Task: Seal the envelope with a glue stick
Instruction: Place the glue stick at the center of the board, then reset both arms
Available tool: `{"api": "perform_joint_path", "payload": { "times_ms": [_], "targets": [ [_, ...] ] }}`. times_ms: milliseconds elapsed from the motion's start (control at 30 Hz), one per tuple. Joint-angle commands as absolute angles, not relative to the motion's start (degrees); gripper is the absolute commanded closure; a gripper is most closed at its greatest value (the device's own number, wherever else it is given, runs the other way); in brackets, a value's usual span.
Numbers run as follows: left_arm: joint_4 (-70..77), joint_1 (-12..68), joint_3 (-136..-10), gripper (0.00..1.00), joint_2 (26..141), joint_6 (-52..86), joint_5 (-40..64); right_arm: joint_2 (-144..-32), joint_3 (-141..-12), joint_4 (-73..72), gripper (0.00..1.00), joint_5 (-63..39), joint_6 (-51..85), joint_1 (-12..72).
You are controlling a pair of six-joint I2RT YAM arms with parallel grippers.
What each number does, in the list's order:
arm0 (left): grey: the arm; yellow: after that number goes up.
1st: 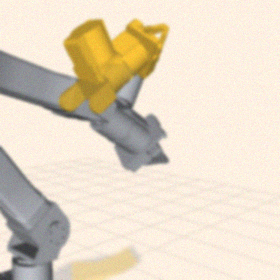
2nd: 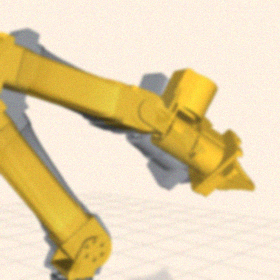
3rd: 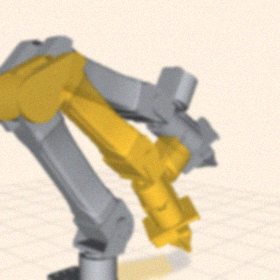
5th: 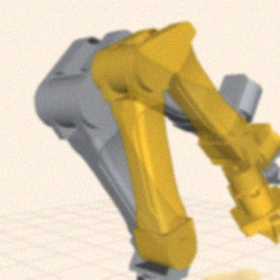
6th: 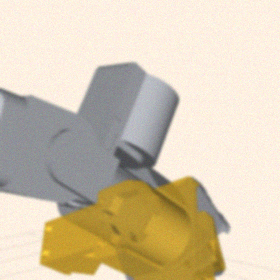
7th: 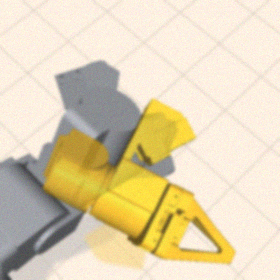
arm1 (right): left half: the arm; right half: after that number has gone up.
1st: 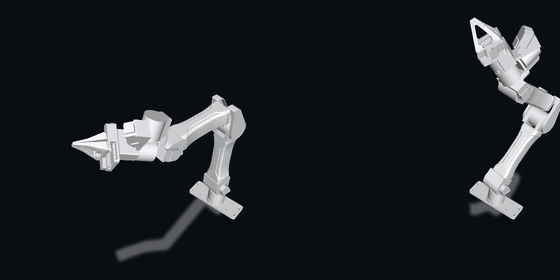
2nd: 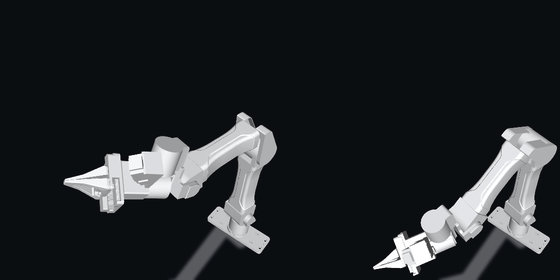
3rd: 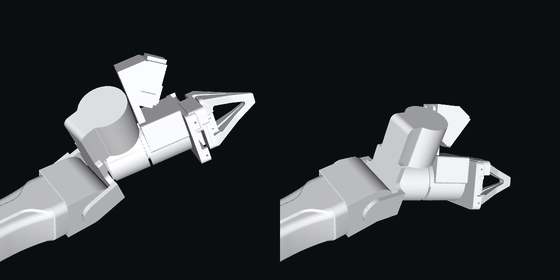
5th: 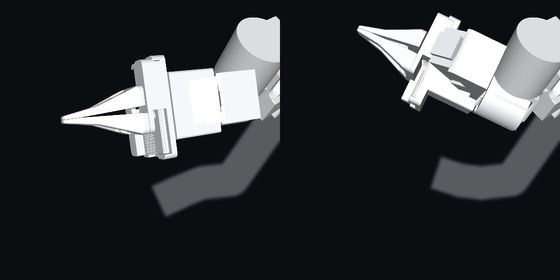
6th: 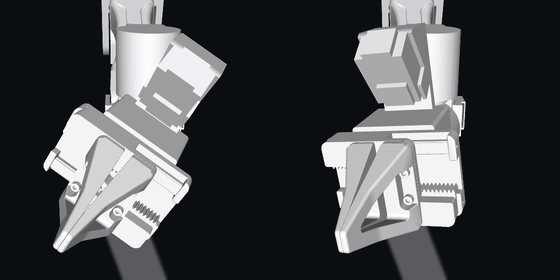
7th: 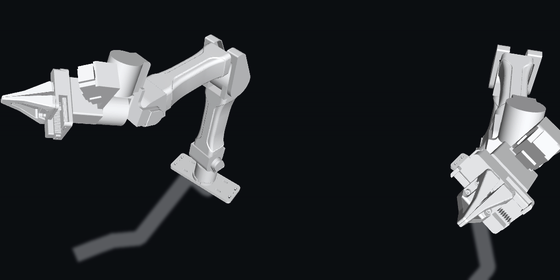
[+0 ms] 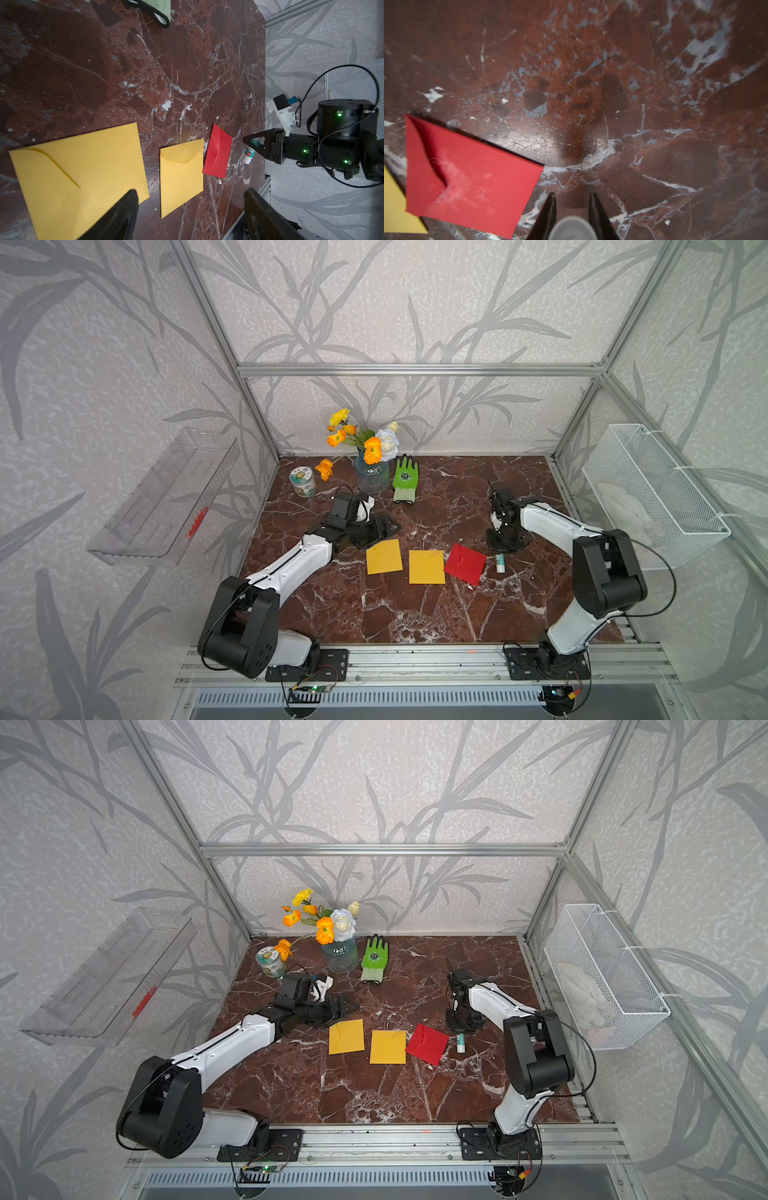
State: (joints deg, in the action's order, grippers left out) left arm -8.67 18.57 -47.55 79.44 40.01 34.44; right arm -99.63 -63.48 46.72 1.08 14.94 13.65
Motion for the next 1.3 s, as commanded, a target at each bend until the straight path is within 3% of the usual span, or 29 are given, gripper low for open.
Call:
{"api": "perform_joint_path", "payload": {
  "times_ms": [0, 233, 400, 700, 933, 1100, 1200, 1267],
  "targets": [
    [-9.6, 18.0, -47.3, 0.2, 79.3, 38.5, 33.3, -102.0, -63.6, 47.7, 1.0, 3.2, 14.9, 13.5],
    [-11.1, 17.5, -47.2, 0.2, 79.4, 38.1, 32.7, -102.6, -62.6, 47.1, 0.63, 3.7, 15.7, 13.5],
    [-11.7, 17.2, -47.4, 0.2, 79.7, 37.6, 32.5, -102.0, -62.2, 46.7, 0.57, 3.7, 16.0, 13.5],
    [-14.7, 16.7, -49.1, 0.2, 79.4, 35.6, 31.6, -98.4, -62.7, 47.8, 0.54, 3.8, 15.7, 13.5],
    [-22.3, 16.3, -53.5, 0.18, 78.4, 30.2, 24.5, -88.5, -64.0, 48.0, 0.34, 6.2, 14.2, 13.5],
    [-25.2, 15.4, -55.3, 0.1, 76.6, 27.6, 12.1, -75.6, -56.2, 33.9, 0.22, 9.5, 12.2, 13.5],
    [-24.6, 14.9, -54.6, 0.01, 74.4, 27.1, 1.5, -66.3, -46.9, 20.6, 0.14, 14.4, 9.5, 13.5],
    [-22.5, 14.4, -53.4, 0.0, 72.6, 25.6, -5.3, -61.0, -39.8, 9.5, 0.11, 18.2, 7.6, 13.5]
  ]
}}
